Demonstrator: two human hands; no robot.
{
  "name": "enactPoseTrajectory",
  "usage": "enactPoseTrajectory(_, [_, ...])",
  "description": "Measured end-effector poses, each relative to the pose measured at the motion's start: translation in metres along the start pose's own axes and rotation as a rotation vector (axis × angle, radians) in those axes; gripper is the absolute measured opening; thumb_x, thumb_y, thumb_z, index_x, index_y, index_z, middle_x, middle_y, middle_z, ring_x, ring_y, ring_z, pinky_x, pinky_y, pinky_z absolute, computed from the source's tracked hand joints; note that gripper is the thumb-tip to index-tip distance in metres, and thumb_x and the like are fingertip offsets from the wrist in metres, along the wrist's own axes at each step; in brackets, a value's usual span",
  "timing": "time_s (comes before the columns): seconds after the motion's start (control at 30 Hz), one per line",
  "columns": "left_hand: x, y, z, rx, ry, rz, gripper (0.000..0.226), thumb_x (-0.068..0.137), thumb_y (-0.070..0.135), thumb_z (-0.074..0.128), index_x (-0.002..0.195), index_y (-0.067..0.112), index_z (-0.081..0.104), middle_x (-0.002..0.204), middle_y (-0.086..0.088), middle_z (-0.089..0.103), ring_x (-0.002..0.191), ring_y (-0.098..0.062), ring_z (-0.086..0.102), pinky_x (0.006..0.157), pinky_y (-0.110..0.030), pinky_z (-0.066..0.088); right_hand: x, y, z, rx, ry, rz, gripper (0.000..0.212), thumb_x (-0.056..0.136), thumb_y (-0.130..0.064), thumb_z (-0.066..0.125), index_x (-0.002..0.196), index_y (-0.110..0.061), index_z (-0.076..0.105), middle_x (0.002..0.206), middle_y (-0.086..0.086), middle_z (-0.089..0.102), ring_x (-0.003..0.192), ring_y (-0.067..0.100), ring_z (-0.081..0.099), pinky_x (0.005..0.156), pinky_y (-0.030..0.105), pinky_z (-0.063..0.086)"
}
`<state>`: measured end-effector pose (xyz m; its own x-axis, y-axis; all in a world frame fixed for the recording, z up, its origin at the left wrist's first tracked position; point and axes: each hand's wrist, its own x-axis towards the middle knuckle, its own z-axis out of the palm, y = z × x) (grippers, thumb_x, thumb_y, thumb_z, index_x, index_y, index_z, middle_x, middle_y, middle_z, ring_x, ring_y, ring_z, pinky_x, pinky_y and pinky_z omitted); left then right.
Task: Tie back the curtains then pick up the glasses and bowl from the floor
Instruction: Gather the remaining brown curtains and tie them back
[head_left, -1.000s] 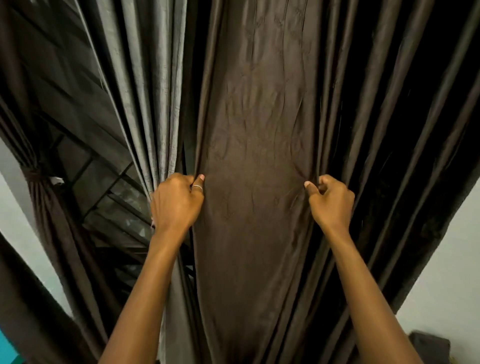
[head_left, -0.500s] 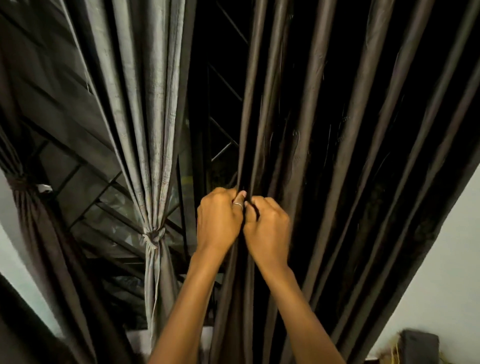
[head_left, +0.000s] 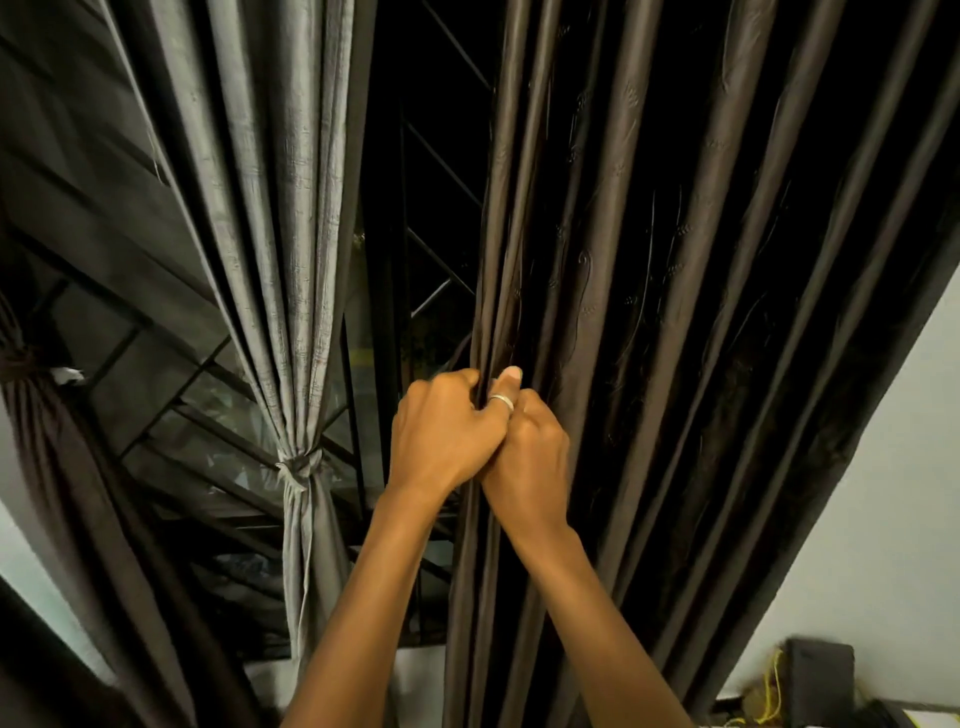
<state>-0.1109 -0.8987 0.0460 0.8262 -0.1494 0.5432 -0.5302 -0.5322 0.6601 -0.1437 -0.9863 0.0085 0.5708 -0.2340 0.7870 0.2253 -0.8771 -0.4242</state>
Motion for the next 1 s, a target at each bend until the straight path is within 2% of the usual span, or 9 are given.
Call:
enactPoseTrajectory(0.07, [0.001,0.007,0.001,0.107,0.074,-0.013,0.060,0.090,0.067,0.050,0.053,0.020,0.047,0.041,0.002,0.048,0.039,-0.012,0.050,0.042,-0.025,0.036,-0.002,0.000,0.002,-0.018,-0.014,0.008,0.004,0.090,-0.007,0.071,0.090,-0.002,0.071,0.079,0.006,0.062,0.066,0.017,0.058,0.055,0.026,0.044])
enactPoseTrajectory(0.2, [0.005,0.012,0.003,0.190,0.144,-0.029,0.048,0.099,0.041,0.054,0.054,0.025,0.045,0.051,0.005,0.050,0.050,-0.018,0.054,0.048,-0.028,0.034,-0.004,0.002,0.001,0.026,-0.064,0.007,0.004,0.089,-0.004,0.072,0.085,-0.003,0.071,0.080,0.004,0.062,0.065,0.014,0.057,0.056,0.023,0.044])
enactPoseTrajectory(0.3, [0.006,0.009,0.000,0.156,0.123,-0.017,0.047,0.101,0.035,0.052,0.056,0.024,0.046,0.053,0.002,0.053,0.053,-0.020,0.055,0.051,-0.029,0.037,0.002,0.009,-0.011,0.182,-0.095,-0.010,0.016,0.094,-0.003,0.065,0.102,-0.008,0.077,0.095,0.001,0.069,0.082,0.009,0.065,0.070,0.022,0.054])
enactPoseTrajectory(0.47, [0.007,0.000,-0.004,0.111,0.126,0.016,0.052,0.102,0.032,0.054,0.053,0.018,0.041,0.045,0.004,0.042,0.041,-0.016,0.044,0.048,-0.027,0.035,0.009,0.029,-0.035,0.010,0.353,0.209,0.047,0.092,-0.031,0.073,0.133,-0.014,0.059,0.125,0.004,0.056,0.112,0.014,0.054,0.090,0.017,0.044])
enactPoseTrajectory(0.57, [0.009,-0.004,-0.006,0.103,0.118,0.027,0.055,0.101,0.033,0.054,0.051,0.019,0.038,0.044,0.006,0.038,0.039,-0.014,0.040,0.047,-0.026,0.031,0.026,0.046,-0.044,-0.036,0.253,0.349,0.064,0.088,-0.037,0.077,0.141,-0.015,0.047,0.129,-0.001,0.055,0.113,0.012,0.053,0.090,0.026,0.047])
enactPoseTrajectory(0.67, [0.013,-0.015,-0.014,0.115,0.137,0.002,0.057,0.100,0.035,0.055,0.050,0.018,0.034,0.043,0.004,0.038,0.041,-0.018,0.041,0.047,-0.028,0.027,0.040,0.073,-0.059,-0.042,0.162,0.347,0.018,0.095,-0.029,0.070,0.100,-0.011,0.066,0.081,-0.007,0.064,0.069,0.010,0.059,0.063,0.027,0.048])
enactPoseTrajectory(0.77, [0.021,-0.029,-0.031,0.151,0.182,-0.038,0.059,0.099,0.037,0.055,0.049,0.016,0.033,0.045,0.001,0.040,0.047,-0.027,0.046,0.048,-0.031,0.025,0.047,0.103,-0.081,-0.094,0.169,0.335,0.043,0.096,-0.025,0.070,0.065,-0.010,0.044,0.054,0.002,0.045,0.050,0.018,0.044,0.051,0.028,0.027])
enactPoseTrajectory(0.9, [0.026,-0.035,-0.038,0.172,0.147,-0.016,0.057,0.100,0.037,0.055,0.051,0.014,0.039,0.046,-0.002,0.044,0.048,-0.028,0.050,0.050,-0.031,0.032,0.054,0.111,-0.095,-0.100,0.121,0.289,0.054,0.094,-0.023,0.073,0.057,-0.021,0.034,0.050,-0.003,0.037,0.046,0.010,0.038,0.050,0.012,0.035])
enactPoseTrajectory(1.0, [0.023,-0.032,-0.033,0.178,0.145,-0.016,0.054,0.101,0.037,0.054,0.053,0.015,0.043,0.046,0.000,0.044,0.045,-0.023,0.049,0.050,-0.029,0.031,0.049,0.107,-0.088,-0.100,0.161,0.292,0.057,0.095,-0.020,0.072,0.058,-0.027,0.029,0.051,-0.010,0.033,0.044,0.006,0.033,0.045,0.014,0.030])
